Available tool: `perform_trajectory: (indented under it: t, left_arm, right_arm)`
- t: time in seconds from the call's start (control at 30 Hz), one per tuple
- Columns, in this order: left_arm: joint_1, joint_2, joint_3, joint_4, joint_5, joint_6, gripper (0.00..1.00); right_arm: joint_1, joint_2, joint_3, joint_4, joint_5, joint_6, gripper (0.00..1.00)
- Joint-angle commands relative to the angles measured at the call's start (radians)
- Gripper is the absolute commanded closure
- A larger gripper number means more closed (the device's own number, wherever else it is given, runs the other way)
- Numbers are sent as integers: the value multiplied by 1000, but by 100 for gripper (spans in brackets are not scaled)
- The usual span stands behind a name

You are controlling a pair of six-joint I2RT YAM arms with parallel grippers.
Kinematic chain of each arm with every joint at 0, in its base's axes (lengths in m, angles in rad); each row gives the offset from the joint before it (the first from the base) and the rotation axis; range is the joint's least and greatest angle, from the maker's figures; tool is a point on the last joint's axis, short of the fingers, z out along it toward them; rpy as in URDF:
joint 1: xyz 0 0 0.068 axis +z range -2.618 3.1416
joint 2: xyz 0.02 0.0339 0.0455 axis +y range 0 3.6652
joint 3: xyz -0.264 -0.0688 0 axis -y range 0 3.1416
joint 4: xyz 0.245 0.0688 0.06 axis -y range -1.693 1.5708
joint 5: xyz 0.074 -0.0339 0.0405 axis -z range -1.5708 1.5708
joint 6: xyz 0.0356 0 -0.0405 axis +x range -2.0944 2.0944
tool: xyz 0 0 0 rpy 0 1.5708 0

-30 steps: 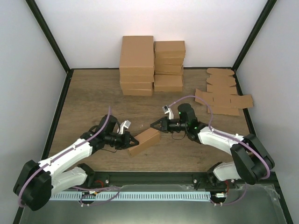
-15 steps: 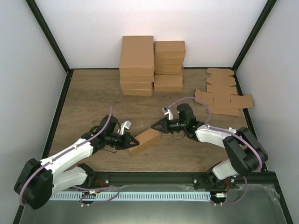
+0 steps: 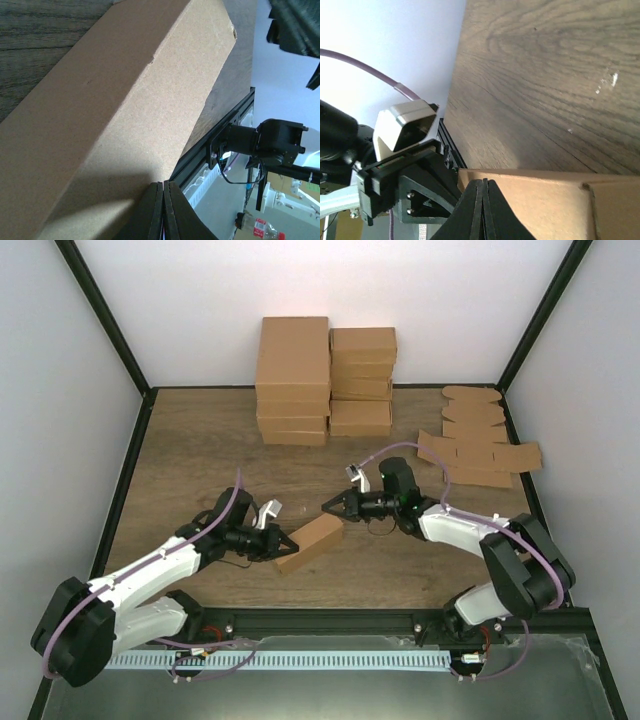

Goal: Fold the paper box

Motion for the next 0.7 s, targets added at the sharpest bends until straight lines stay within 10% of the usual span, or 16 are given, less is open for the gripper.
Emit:
perform_trajectory:
  t: [0.0, 0.43, 0.67]
  left_arm:
    - [-3, 5, -16, -24, -29, 18, 96]
    - [-3, -28, 187, -294, -94, 201, 90]
    - [-23, -8, 330, -455, -232, 371, 16]
  right_arm:
    - [-4, -7, 39, -48, 9, -36, 99]
    - [-19, 80, -31, 46, -11, -5, 99]
    - [-19, -30, 35, -75, 4, -35, 99]
